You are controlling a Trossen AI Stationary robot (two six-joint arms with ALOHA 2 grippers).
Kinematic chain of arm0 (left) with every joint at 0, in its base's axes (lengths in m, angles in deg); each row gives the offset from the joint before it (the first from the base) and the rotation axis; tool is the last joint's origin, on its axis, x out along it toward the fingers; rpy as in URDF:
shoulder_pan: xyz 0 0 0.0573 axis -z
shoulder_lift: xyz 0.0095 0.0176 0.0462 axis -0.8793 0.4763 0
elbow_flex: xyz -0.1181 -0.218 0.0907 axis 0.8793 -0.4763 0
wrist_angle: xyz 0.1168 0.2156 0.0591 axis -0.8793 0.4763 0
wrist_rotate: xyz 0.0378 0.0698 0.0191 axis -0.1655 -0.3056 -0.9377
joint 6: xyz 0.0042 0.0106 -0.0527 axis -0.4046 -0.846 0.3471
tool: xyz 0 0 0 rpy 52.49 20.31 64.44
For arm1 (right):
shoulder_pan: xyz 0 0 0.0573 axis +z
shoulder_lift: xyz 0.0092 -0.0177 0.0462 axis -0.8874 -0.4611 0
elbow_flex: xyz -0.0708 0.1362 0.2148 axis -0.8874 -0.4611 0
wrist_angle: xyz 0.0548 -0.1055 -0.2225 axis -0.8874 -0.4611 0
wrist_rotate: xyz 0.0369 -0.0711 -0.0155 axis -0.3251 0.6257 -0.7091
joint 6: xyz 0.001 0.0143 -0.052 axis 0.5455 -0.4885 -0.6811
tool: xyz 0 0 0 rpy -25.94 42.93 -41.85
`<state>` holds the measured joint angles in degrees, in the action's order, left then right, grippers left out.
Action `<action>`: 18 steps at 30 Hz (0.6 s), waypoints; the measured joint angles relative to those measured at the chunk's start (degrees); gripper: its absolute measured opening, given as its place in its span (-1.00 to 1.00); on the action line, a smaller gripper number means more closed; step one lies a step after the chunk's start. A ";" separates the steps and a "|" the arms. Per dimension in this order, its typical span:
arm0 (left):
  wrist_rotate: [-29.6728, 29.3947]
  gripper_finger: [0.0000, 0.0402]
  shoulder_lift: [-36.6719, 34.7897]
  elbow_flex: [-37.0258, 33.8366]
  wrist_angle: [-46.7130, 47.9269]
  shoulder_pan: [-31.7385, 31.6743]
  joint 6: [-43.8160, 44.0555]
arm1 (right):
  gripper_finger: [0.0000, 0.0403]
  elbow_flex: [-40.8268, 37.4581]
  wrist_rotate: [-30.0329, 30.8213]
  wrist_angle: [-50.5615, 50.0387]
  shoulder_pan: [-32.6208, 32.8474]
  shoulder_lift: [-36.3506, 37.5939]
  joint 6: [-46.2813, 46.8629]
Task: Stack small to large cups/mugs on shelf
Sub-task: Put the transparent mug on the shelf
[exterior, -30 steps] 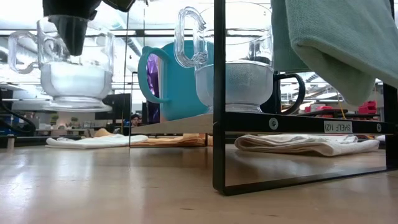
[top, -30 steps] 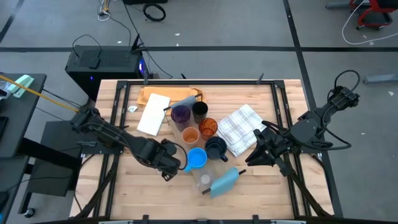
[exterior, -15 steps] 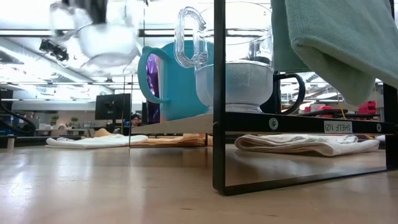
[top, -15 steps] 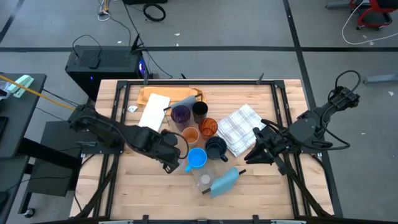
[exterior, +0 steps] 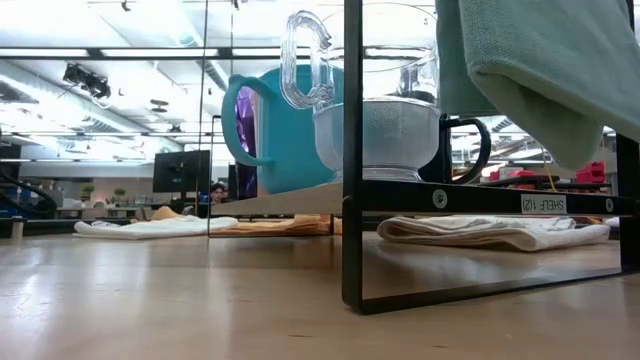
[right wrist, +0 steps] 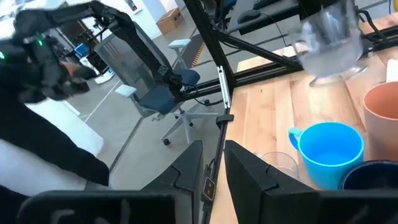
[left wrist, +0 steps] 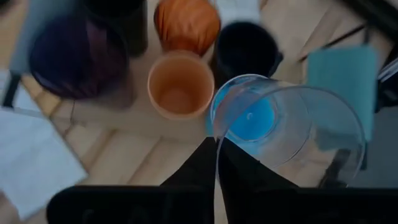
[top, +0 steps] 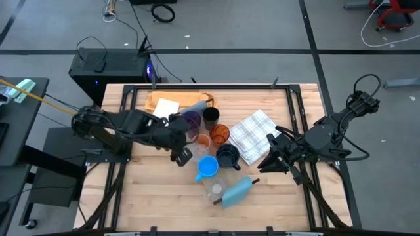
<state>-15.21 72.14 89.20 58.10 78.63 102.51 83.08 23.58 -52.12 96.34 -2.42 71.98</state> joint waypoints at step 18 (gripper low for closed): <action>-0.04 -0.96 0.97 3.95 -10.50 -5.41 -8.90 | -0.32 0.00 0.02 -2.40 -6.04 -0.02 -10.68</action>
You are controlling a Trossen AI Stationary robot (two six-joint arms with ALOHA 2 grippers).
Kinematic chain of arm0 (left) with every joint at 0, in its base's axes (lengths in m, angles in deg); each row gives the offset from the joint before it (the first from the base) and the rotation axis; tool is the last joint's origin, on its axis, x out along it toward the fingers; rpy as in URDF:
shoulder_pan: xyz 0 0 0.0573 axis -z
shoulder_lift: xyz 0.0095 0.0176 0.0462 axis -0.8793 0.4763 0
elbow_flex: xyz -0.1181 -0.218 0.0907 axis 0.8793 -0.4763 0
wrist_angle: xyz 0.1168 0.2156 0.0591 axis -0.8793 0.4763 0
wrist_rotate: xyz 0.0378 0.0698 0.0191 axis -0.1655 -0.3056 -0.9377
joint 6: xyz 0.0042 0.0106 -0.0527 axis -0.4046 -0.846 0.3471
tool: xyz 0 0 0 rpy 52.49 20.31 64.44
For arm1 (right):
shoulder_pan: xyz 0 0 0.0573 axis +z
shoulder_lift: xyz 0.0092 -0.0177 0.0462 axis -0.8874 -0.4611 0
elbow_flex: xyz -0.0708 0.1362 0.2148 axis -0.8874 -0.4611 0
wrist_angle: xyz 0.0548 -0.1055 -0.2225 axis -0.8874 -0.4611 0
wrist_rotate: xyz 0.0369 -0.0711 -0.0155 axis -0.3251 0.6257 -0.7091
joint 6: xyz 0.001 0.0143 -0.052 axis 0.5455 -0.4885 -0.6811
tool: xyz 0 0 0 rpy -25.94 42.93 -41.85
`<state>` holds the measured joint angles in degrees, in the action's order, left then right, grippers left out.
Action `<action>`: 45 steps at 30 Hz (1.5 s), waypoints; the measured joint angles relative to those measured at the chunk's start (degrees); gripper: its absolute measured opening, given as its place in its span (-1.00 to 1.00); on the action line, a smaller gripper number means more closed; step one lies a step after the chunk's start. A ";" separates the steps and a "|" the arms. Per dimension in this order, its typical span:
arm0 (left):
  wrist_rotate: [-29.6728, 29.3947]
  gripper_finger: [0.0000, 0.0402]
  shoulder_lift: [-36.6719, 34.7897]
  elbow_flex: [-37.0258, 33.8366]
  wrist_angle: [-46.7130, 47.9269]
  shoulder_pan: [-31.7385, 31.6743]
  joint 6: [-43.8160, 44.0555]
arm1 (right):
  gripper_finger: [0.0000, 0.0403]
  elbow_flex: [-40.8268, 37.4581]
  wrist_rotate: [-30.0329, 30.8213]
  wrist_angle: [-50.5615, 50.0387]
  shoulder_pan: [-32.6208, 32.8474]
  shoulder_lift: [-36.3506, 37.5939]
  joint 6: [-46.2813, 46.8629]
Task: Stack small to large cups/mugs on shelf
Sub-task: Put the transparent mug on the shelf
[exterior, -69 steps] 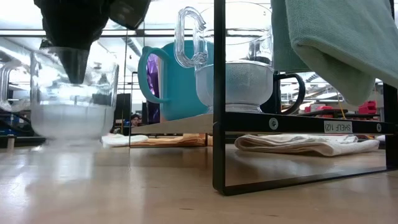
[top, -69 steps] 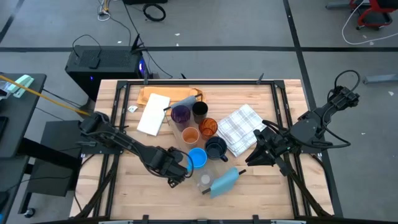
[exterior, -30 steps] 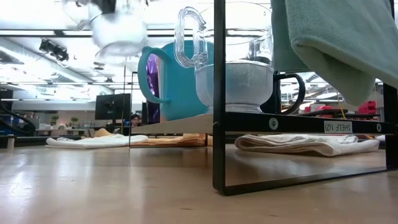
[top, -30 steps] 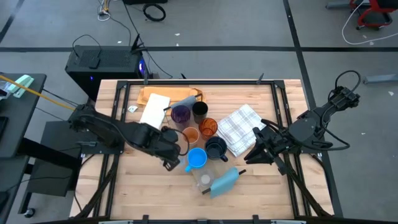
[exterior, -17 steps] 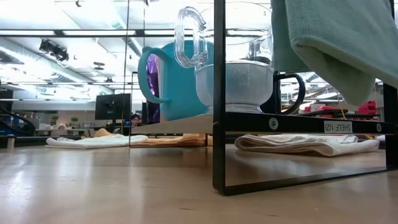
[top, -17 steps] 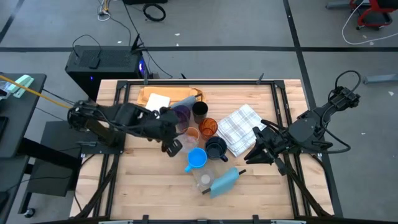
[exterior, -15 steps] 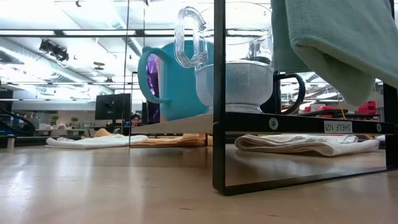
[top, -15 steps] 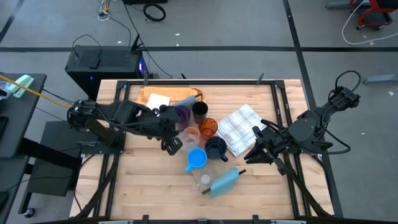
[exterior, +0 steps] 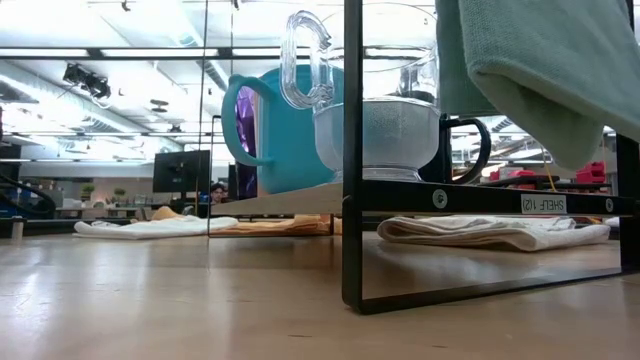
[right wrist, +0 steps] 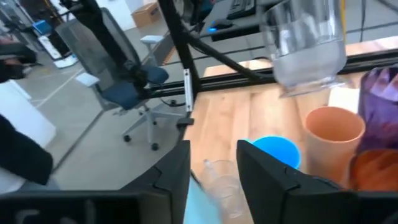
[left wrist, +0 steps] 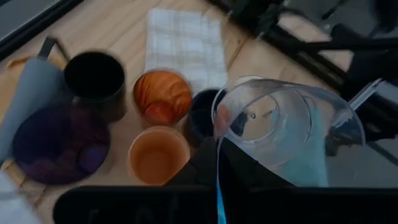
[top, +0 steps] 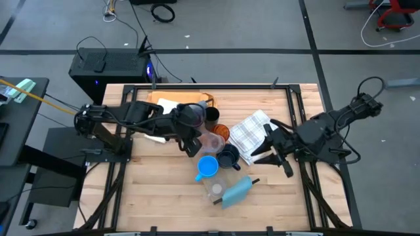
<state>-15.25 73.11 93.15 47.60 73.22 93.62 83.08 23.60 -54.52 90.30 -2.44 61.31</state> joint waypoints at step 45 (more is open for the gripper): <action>1.31 -0.90 2.13 -0.04 -4.23 -0.64 -2.83 | 0.38 0.02 -1.65 8.69 -12.31 -9.01 0.01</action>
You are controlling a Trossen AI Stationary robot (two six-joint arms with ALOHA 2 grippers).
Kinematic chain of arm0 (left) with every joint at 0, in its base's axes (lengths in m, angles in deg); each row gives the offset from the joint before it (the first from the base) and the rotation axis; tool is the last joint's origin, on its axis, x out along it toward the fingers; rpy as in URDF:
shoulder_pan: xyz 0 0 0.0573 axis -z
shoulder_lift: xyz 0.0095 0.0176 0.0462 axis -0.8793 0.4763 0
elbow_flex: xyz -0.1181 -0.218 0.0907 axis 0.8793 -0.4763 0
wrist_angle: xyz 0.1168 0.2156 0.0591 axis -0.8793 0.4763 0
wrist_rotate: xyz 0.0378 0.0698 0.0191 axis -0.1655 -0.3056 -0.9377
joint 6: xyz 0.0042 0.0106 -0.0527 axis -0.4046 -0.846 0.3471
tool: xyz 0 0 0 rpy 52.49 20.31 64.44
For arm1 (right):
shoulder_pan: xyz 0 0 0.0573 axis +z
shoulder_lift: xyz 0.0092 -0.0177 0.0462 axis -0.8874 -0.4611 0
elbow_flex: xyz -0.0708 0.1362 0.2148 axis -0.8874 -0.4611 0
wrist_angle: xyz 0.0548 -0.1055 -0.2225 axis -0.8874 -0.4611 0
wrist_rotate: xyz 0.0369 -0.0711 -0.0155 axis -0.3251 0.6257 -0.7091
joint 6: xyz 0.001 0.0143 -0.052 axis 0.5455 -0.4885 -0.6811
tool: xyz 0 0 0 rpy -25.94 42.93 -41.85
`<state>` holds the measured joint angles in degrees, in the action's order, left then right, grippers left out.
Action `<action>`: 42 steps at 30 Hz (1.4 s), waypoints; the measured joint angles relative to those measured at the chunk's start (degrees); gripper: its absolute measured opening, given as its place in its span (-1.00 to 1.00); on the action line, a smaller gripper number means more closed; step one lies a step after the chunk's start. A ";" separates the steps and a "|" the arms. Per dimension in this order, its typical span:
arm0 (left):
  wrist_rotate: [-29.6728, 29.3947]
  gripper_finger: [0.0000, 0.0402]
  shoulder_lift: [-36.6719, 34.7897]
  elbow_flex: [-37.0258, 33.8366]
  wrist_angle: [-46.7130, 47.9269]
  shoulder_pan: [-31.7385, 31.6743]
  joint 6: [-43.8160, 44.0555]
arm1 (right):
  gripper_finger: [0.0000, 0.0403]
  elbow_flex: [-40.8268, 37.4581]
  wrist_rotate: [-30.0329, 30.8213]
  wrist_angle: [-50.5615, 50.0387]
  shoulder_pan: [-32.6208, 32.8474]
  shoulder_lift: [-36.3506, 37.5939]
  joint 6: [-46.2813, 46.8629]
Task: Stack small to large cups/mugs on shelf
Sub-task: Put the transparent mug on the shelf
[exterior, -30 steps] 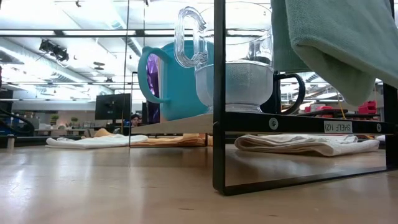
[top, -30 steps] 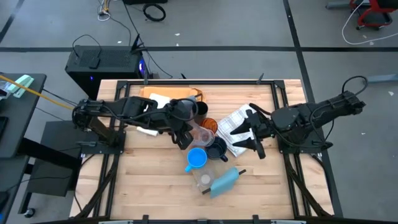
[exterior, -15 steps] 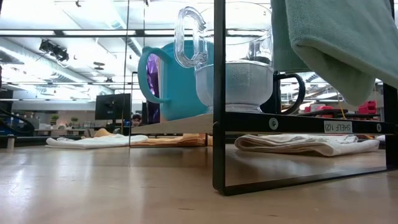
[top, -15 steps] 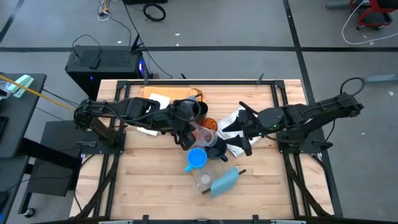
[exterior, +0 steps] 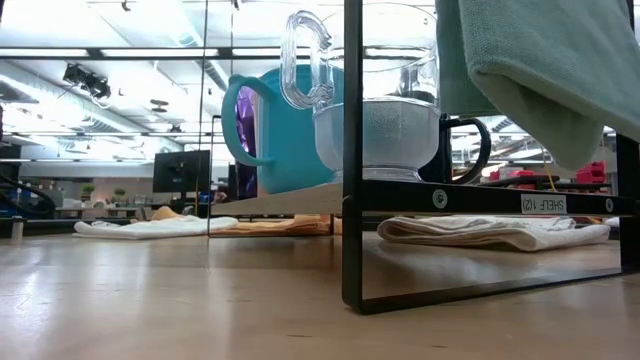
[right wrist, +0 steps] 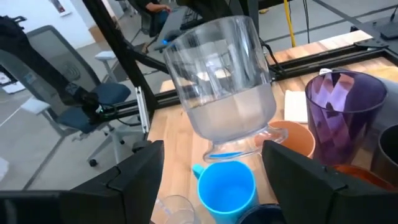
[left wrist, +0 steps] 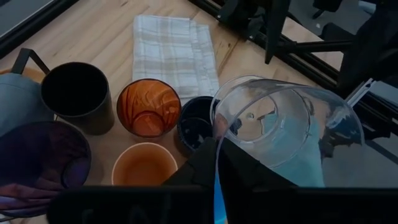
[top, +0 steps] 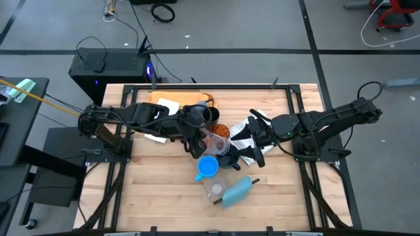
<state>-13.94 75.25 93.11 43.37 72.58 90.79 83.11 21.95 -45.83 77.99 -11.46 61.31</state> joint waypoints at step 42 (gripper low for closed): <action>0.00 -0.90 -0.02 0.00 0.17 0.00 -1.05 | 0.70 -0.02 2.16 1.78 -0.69 -1.42 9.08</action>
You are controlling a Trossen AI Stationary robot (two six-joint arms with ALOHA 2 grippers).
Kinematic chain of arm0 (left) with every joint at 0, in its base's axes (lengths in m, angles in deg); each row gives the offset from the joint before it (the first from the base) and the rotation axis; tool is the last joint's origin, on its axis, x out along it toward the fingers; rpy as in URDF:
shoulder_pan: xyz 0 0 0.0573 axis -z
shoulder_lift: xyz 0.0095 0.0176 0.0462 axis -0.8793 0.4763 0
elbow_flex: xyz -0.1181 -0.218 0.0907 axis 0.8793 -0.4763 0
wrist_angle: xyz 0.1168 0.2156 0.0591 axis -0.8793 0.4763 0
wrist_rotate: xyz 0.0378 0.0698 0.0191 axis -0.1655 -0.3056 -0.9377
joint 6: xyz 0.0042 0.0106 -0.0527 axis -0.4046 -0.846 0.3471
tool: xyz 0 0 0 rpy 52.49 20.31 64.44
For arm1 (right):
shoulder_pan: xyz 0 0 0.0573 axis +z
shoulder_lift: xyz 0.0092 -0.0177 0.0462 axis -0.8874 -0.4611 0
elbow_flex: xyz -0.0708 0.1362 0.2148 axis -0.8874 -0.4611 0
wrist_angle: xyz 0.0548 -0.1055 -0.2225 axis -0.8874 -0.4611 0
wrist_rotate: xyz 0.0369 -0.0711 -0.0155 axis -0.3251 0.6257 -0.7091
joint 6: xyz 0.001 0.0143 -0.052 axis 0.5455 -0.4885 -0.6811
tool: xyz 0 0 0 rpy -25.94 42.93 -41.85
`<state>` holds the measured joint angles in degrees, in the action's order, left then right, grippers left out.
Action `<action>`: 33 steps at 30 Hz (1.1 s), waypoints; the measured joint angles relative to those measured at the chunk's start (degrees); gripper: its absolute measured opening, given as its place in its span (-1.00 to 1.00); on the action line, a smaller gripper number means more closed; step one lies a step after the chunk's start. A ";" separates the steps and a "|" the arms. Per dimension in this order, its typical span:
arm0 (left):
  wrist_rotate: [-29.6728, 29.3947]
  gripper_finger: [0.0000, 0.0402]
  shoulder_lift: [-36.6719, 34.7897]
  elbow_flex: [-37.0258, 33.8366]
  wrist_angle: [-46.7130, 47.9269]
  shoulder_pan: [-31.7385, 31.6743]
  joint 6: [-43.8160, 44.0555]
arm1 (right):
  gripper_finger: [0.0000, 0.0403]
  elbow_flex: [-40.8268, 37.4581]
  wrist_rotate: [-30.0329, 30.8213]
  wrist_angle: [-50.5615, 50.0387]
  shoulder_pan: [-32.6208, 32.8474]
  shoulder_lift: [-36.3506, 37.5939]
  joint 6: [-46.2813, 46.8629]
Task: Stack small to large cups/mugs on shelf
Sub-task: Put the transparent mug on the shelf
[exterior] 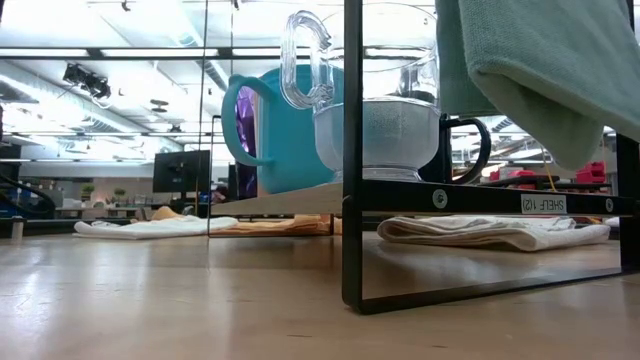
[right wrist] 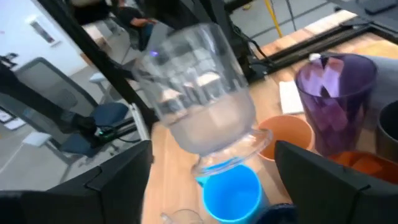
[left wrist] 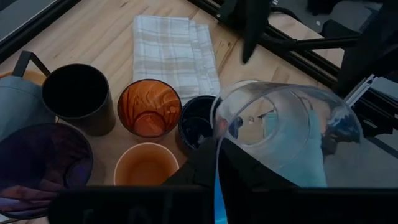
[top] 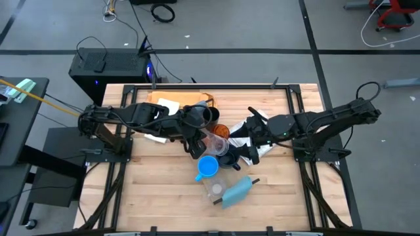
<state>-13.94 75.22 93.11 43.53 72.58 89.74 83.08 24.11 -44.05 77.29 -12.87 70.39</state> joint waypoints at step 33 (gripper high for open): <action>0.19 -0.95 -0.02 0.00 0.08 0.02 -0.59 | 0.90 0.00 4.80 -2.37 -3.90 -0.24 -9.31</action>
<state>-13.75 75.20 93.11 43.61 72.60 89.15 83.08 28.91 -46.41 73.40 -13.11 61.08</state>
